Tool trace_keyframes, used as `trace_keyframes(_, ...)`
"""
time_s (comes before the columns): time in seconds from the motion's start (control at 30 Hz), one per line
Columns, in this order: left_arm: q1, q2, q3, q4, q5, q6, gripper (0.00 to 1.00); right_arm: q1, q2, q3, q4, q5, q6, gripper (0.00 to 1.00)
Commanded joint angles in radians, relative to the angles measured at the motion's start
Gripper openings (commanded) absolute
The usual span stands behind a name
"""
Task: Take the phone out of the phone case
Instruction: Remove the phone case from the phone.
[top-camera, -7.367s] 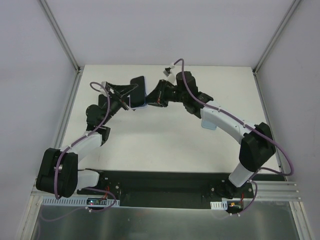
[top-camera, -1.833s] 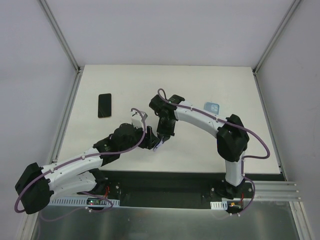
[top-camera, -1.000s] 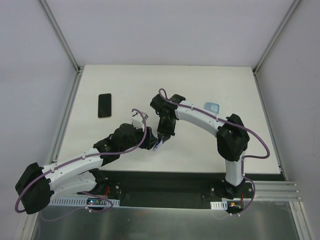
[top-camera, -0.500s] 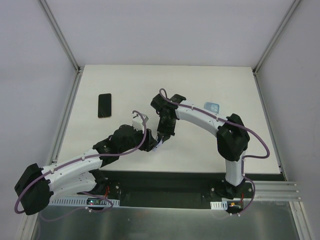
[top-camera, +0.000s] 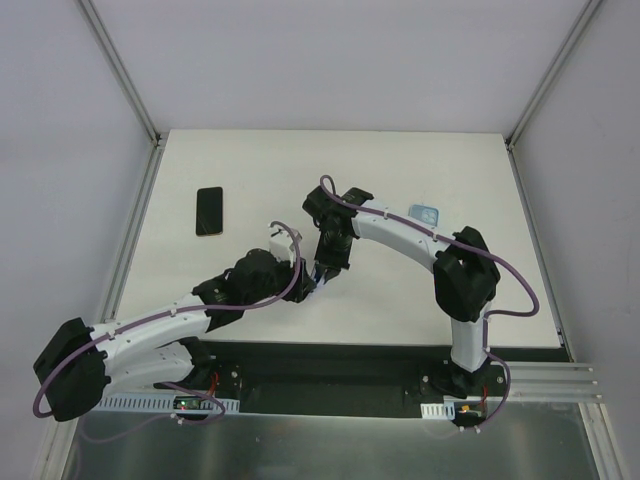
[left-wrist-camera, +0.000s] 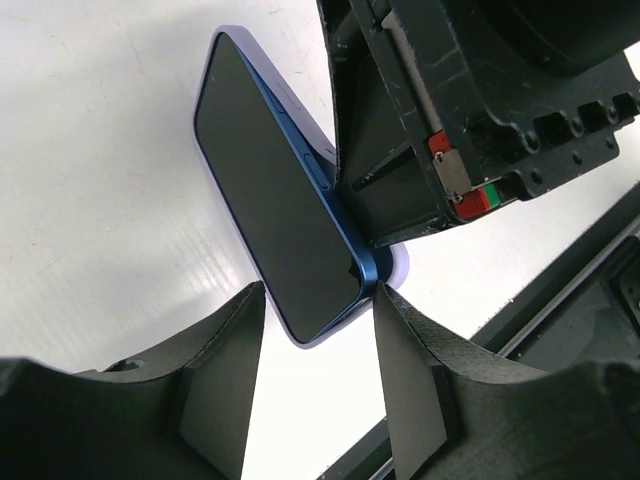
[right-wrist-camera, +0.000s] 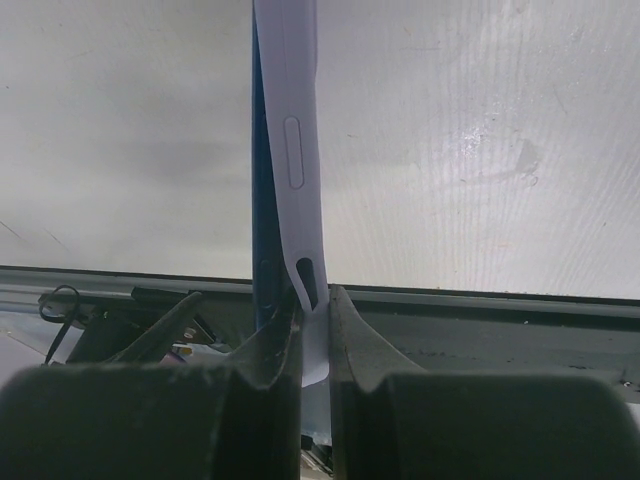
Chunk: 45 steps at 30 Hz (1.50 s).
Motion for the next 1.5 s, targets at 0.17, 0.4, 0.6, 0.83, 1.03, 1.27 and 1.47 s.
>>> trace_keyframes(0.17, -0.072, -0.012, 0.048, -0.012, -0.265, 0.083, 0.44, 0.008, -0.044, -0.008, -0.016, -0.055, 0.009, 0.01)
trace_keyframes(0.4, -0.113, 0.050, 0.085, -0.012, -0.375, 0.068, 0.40, 0.016, -0.053, -0.022, -0.014, -0.045, -0.012, 0.01)
trace_keyframes(0.6, -0.113, 0.100, 0.106, -0.014, -0.429, 0.042, 0.34, 0.035, -0.074, -0.070, -0.008, -0.024, -0.049, 0.01)
trace_keyframes(0.83, -0.112, 0.116, 0.103, -0.017, -0.489, -0.018, 0.25, 0.062, -0.103, -0.145, 0.027, -0.015, -0.081, 0.01)
trace_keyframes(1.03, -0.110, 0.109, 0.102, -0.029, -0.556, -0.053, 0.24, 0.077, -0.108, -0.159, 0.012, 0.013, -0.117, 0.01)
trace_keyframes(1.27, -0.107, 0.146, 0.109, -0.045, -0.572, -0.068, 0.25, 0.085, -0.126, -0.197, 0.012, 0.018, -0.130, 0.01)
trace_keyframes(1.47, -0.109, 0.203, 0.111, -0.048, -0.605, -0.013, 0.22, 0.085, -0.166, -0.214, 0.019, 0.005, -0.132, 0.01)
